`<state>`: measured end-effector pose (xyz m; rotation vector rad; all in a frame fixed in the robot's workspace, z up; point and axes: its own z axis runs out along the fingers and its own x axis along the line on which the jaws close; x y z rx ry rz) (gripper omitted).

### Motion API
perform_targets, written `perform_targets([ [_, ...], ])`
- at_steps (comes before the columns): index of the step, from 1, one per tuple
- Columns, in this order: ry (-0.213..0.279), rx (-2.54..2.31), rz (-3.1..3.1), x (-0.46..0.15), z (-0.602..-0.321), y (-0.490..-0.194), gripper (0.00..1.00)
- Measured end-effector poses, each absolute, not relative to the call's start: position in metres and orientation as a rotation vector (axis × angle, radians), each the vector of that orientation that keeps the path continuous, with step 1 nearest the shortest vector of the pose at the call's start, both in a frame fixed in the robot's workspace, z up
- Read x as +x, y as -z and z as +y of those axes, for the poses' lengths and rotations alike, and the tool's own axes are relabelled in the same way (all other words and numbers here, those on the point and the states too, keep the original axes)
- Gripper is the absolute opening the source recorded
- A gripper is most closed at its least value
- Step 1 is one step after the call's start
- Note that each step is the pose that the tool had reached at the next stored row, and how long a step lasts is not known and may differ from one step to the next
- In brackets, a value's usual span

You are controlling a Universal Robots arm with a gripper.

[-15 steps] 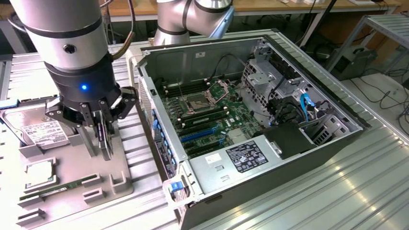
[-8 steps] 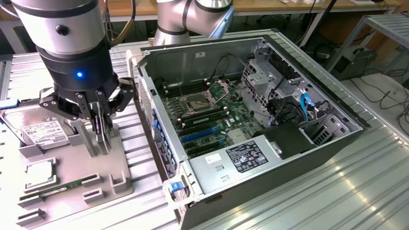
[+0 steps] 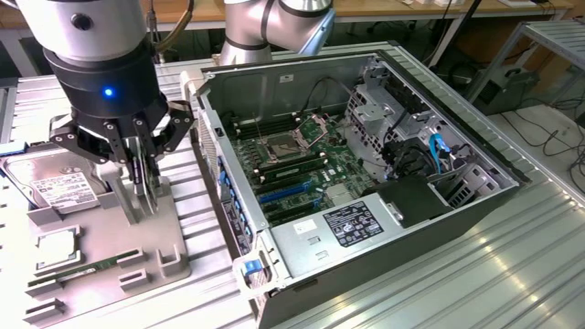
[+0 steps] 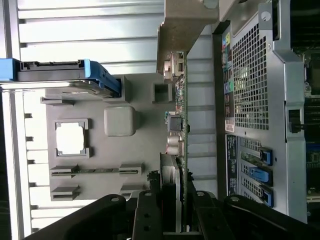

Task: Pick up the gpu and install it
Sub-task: 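Pick up the gpu and move the gpu toward the slot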

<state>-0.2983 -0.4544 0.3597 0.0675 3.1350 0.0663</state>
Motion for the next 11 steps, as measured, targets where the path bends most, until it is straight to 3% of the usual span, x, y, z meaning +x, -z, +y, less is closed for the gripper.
perform_targets([
  [11,-0.066,0.067,3.135,-0.298,-0.454,-0.386,0.28],
])
